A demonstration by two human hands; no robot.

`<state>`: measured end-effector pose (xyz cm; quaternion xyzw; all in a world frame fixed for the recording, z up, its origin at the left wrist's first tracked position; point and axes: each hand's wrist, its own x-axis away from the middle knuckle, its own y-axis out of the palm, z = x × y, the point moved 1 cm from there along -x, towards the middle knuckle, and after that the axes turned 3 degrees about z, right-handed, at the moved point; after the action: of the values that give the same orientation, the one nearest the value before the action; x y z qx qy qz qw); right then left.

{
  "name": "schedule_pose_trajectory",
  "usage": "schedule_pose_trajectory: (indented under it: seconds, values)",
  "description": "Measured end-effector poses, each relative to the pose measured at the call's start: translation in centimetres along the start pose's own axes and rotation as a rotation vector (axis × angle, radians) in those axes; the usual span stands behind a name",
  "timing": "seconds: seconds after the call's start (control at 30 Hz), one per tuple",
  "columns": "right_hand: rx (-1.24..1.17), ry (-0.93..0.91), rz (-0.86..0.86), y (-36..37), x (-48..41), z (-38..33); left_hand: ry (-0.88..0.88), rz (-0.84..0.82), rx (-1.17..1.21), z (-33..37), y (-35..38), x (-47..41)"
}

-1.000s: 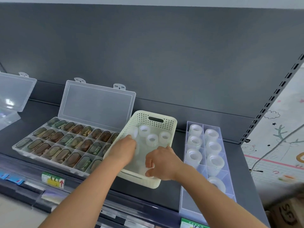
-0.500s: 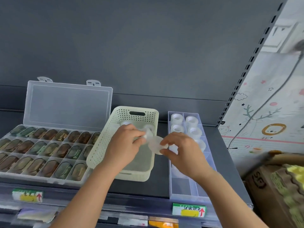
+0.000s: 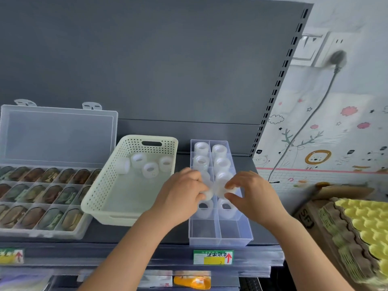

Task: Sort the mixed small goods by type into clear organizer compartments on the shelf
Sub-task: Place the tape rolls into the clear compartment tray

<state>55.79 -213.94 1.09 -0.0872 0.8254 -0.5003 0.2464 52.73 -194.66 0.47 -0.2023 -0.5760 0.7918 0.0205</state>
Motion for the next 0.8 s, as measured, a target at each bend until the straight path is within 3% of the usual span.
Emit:
schedule_pose_trajectory:
  seconds: [0.57, 0.8]
  values:
    - [0.212, -0.006, -0.305, 1.7, -0.1, 1.5, 0.050, -0.217, -0.140, -0.6, 3.2, -0.7]
    - [0.173, -0.025, -0.234, 1.7, -0.5, 1.4, -0.003, -0.158, -0.080, -0.4, 2.8, -0.3]
